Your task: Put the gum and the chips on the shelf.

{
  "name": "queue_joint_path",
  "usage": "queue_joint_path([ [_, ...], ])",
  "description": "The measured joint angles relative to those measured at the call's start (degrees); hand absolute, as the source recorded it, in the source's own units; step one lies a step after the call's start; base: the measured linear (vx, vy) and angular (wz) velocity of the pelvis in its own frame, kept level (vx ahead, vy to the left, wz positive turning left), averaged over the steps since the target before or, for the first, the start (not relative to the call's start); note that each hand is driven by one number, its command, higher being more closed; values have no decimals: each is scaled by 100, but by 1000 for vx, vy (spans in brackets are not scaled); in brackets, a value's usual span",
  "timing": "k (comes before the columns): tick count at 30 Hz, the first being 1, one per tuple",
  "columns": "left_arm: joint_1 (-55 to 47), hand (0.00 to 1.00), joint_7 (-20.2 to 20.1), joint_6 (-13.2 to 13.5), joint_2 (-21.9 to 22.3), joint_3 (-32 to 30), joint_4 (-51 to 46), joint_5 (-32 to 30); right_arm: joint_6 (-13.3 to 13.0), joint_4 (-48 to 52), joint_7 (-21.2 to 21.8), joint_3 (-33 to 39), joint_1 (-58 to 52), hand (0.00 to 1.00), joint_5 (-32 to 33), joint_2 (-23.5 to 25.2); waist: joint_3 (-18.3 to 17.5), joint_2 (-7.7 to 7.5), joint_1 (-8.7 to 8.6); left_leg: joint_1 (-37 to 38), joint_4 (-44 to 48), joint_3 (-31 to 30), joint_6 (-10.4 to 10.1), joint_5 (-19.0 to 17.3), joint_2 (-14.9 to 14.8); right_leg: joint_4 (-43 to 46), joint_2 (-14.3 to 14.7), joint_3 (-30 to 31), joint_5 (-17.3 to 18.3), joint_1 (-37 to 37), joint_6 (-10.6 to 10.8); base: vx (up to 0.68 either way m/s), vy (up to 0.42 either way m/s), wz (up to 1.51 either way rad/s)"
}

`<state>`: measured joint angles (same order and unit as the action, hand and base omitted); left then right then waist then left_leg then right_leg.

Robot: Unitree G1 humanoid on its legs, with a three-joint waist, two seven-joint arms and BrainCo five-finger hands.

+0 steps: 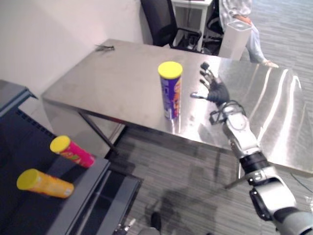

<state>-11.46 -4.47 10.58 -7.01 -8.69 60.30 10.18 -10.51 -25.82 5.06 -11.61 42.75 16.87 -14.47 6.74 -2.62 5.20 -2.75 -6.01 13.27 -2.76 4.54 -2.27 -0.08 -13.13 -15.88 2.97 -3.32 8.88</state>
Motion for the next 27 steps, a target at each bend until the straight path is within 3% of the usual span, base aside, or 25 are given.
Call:
queue_joint_path([
  [10, -7, 0, 56, -24, 2, -13, -60, 6, 22, -169, 163, -281, 30, 0, 0, 88, 80, -30, 34, -34, 2, -94, 36, 36, 27, -97, -1, -96, 20, -43, -5, -3, 8, 3],
  [27, -5, 0, 85, -69, 6, -4, -200, 90, 174, -887, 37, -288, 599, 0, -60, 233, 170, -40, 140, -6, -1, -212, 19, 35, 25, -82, 9, -272, 5, -175, 2, 13, 0, 5],
])
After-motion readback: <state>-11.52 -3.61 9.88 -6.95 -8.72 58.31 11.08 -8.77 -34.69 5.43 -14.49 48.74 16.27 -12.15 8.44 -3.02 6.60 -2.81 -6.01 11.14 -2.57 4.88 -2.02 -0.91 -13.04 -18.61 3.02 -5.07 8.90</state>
